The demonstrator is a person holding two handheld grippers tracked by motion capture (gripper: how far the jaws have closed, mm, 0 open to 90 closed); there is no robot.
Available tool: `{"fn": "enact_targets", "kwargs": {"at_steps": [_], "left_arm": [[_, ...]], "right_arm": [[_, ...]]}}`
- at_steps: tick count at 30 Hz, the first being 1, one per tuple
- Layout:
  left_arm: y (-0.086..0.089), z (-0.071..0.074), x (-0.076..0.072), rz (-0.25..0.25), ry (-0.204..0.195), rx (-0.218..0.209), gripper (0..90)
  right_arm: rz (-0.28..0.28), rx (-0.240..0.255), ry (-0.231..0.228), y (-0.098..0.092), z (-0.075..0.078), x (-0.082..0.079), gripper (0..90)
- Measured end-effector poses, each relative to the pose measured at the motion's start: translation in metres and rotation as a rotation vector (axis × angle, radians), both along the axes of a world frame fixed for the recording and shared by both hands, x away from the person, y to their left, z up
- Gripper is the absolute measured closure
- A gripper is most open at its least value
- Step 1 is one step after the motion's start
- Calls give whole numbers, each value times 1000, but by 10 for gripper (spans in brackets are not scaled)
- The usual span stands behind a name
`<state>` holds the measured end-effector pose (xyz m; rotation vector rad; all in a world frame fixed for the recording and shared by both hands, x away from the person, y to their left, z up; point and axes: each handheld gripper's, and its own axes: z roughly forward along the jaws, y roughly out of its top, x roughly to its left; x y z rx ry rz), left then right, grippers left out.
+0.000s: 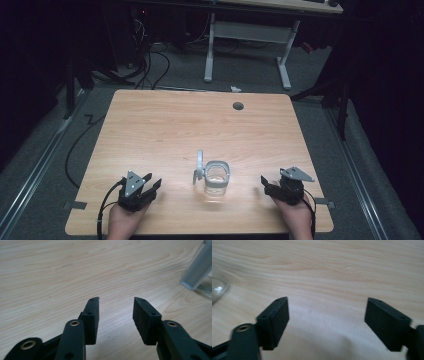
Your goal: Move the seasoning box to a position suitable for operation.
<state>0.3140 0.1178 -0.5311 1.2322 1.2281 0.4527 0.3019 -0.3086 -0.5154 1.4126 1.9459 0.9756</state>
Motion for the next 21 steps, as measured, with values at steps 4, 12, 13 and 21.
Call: {"fn": "enact_targets", "kwargs": {"at_steps": [4, 12, 13, 21], "left_arm": [[-13, -1, -9, -25, 3, 2, 647], [-46, 6, -24, -66, 25, -31, 900], [-56, 8, -26, -84, 24, -38, 900], [-95, 11, -32, -146, 7, -45, 900]], "right_arm": [[30, 27, -22, -3, 0, -8, 442], [76, 94, 10, 1, -6, -6, 607], [69, 99, 9, 1, -6, -5, 607], [57, 123, -4, 0, -7, -3, 680]]}}
